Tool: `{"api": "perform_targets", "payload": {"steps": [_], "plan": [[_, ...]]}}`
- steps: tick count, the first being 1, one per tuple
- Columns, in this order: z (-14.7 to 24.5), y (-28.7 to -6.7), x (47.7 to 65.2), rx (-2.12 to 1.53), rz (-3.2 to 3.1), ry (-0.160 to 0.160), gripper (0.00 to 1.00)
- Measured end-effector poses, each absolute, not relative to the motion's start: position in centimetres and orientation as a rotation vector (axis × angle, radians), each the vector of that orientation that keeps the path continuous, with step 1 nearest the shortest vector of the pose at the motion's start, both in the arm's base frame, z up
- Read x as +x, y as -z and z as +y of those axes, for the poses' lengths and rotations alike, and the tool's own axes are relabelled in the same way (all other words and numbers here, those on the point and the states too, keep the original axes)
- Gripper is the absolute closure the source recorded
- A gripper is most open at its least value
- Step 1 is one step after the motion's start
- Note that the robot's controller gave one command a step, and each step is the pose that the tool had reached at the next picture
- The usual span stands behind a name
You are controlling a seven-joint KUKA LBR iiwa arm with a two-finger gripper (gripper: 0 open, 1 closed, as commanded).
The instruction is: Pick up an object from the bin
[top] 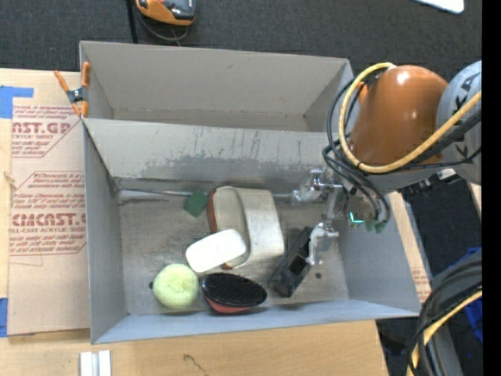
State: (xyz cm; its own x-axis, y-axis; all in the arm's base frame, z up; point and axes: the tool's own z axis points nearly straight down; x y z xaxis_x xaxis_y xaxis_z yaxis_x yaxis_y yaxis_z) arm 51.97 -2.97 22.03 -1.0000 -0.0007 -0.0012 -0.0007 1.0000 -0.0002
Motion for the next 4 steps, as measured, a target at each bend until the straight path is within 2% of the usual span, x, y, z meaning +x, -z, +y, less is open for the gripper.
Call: {"api": "perform_targets", "payload": {"steps": [1,2,3,4], "plan": [[-1.5,-13.7,53.1,-0.040,3.141,0.000,1.00],[-1.5,-13.7,53.1,-0.040,3.141,0.000,0.00],[-1.5,-13.7,53.1,-0.040,3.141,0.000,0.00],[-1.7,-10.0,52.6,-0.981,2.970,0.015,1.00]]}}
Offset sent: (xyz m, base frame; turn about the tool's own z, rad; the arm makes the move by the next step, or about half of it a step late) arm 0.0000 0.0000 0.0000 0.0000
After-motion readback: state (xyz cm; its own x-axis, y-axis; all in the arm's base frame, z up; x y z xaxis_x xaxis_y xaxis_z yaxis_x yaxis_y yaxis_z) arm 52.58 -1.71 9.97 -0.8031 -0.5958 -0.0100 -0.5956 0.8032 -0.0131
